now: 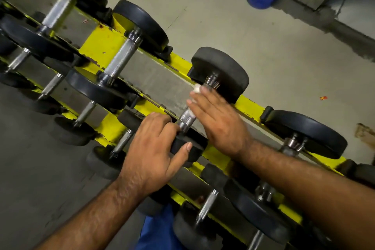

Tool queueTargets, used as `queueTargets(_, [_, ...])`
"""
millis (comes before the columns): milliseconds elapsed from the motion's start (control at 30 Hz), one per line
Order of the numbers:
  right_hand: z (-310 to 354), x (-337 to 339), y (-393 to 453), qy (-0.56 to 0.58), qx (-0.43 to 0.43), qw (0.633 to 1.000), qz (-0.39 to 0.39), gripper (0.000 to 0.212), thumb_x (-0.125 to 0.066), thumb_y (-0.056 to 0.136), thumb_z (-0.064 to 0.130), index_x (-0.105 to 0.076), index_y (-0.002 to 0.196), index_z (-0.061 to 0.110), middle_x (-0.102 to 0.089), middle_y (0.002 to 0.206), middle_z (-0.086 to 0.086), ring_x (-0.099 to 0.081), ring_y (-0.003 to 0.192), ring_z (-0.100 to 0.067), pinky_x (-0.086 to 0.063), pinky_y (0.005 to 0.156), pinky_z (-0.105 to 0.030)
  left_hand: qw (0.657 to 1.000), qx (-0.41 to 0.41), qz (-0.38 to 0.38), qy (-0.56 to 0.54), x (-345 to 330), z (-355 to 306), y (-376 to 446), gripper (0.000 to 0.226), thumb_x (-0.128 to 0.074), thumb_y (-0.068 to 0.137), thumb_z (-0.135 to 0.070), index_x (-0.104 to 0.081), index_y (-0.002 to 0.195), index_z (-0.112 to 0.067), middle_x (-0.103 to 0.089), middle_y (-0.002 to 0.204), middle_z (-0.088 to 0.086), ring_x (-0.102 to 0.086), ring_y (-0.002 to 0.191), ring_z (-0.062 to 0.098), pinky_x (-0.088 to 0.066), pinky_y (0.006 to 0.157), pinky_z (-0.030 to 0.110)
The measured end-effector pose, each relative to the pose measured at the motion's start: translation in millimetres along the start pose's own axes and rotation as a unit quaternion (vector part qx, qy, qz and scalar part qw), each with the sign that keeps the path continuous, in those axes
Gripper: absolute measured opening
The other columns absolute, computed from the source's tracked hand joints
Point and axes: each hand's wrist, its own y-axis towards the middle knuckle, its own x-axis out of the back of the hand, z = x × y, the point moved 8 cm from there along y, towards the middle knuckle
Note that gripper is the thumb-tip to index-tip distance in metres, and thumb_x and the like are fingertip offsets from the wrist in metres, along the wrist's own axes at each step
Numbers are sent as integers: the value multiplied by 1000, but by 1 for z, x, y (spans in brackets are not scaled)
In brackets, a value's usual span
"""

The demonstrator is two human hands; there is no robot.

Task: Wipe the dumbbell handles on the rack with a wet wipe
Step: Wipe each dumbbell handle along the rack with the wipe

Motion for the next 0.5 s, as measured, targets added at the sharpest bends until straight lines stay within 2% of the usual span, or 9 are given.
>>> queueTargets(100, [-10,2,1,-14,56,998,0,46,-33,97,-2,-54,138,0,-51,145,-18,-43,139,-33,-31,117,-47,1000,4,-9,-12,0,2,1,40,-54,92,-42,-62,93,-3,-54,100,11,-51,97,32,-42,91,42])
queueTargets(167, [-26,10,6,-18,8,999,-36,48,-38,91,-9,-56,136,-2,-52,144,-19,-44,139,-33,-32,117,-46,1000,8,-13,-16,0,2,0,40,-54,92,-42,-62,93,-3,-54,99,10,-51,97,31,-41,90,42])
queueTargets(233, [-13,3,2,-7,-28,999,-41,49,-40,90,-8,-53,137,-5,-49,146,-21,-40,141,-36,-28,119,-47,1000,10,-20,-20,0,1,-1,40,-55,91,-42,-62,91,-3,-54,99,9,-51,96,30,-41,90,41])
queueTargets(300, [12,-9,-6,8,35,999,0,46,-43,95,-1,-49,141,-3,-46,148,-20,-36,143,-35,-24,121,-47,999,10,-24,-25,0,1,-1,40,-55,91,-43,-62,90,-3,-54,98,9,-51,95,29,-41,89,39])
queueTargets(367, [8,-6,-6,-3,89,996,25,45,-44,97,0,-50,141,0,-48,148,-17,-37,143,-31,-24,121,-44,999,9,-27,-27,1,1,-1,40,-56,91,-43,-62,91,-3,-54,98,8,-51,95,28,-41,90,38])
queueTargets(500, [-22,12,4,0,-27,999,-47,54,-50,84,-15,-56,136,-3,-52,144,-17,-43,140,-32,-31,118,-46,999,18,-25,-37,1,2,-2,39,-56,91,-44,-61,94,-5,-53,99,6,-51,98,27,-41,91,38])
